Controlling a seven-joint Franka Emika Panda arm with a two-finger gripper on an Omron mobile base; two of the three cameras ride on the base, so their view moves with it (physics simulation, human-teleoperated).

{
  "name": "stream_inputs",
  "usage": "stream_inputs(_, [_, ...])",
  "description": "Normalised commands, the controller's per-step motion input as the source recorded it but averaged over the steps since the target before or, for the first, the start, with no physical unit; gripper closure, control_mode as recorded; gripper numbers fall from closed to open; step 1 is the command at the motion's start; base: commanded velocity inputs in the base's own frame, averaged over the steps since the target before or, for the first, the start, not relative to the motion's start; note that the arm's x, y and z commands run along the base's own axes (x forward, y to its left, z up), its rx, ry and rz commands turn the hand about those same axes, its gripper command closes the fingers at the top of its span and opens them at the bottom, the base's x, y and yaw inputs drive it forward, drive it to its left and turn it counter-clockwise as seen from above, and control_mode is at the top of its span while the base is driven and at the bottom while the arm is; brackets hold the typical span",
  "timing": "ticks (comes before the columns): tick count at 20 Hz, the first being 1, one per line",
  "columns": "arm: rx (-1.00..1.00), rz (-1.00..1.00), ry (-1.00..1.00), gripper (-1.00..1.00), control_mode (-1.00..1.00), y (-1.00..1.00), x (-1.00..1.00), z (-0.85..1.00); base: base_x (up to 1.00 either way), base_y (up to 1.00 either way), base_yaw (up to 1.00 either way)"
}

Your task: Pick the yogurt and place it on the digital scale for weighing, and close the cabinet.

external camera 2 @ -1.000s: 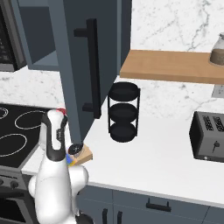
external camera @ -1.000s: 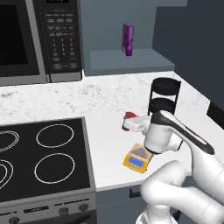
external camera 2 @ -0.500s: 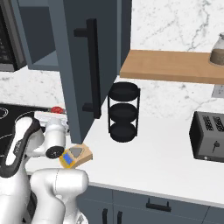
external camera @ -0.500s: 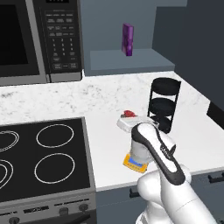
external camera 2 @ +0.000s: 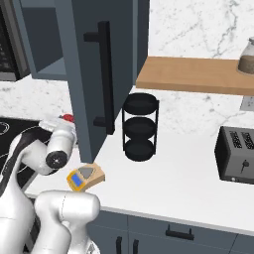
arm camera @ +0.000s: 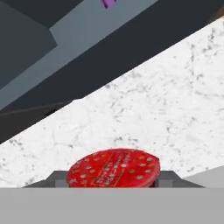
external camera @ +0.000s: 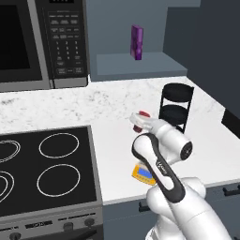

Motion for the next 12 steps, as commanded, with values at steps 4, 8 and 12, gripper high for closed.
stream_inputs(4, [0.01,0.15,0.07,1.00,-1.00,-1.00,-0.13,-0.18,0.00,0.00,0.00])
stream_inputs(8, [-0.01,0.20,0.05,1.00,-1.00,-1.00,-0.21,-0.50,0.00,0.00,0.00])
stream_inputs(12, [-0.11,0.22,0.06,1.00,-1.00,-0.97,-0.02,-0.90,0.00,0.00,0.00])
